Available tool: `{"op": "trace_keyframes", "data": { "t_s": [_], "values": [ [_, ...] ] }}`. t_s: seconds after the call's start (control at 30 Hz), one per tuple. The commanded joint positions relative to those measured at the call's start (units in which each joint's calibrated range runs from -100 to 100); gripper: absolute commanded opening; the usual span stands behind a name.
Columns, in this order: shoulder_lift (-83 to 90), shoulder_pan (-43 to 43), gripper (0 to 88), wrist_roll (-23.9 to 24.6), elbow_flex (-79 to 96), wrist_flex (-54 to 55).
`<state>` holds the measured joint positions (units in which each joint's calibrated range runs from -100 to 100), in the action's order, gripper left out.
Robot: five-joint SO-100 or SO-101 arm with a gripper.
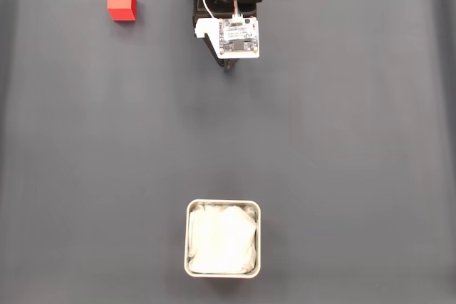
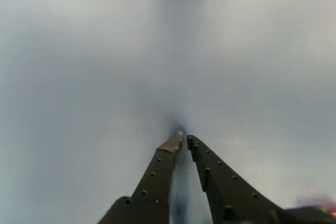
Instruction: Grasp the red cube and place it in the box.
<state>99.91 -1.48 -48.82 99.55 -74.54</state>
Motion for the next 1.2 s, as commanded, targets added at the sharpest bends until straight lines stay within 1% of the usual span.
{"op": "trace_keyframes", "data": {
  "t_s": [0.0, 0.93, 1.0, 1.07, 1.17],
  "values": [
    [0.00, 1.34, 0.0, -0.44, 0.27, -1.36],
    [0.00, 0.99, 0.0, -0.20, 0.27, -1.36],
    [0.00, 0.92, 0.0, -0.88, 0.27, -1.28],
    [0.00, 0.99, 0.0, -0.78, 0.27, 0.77],
    [0.00, 1.55, 0.0, 0.15, -0.19, 8.89]
  ]
}}
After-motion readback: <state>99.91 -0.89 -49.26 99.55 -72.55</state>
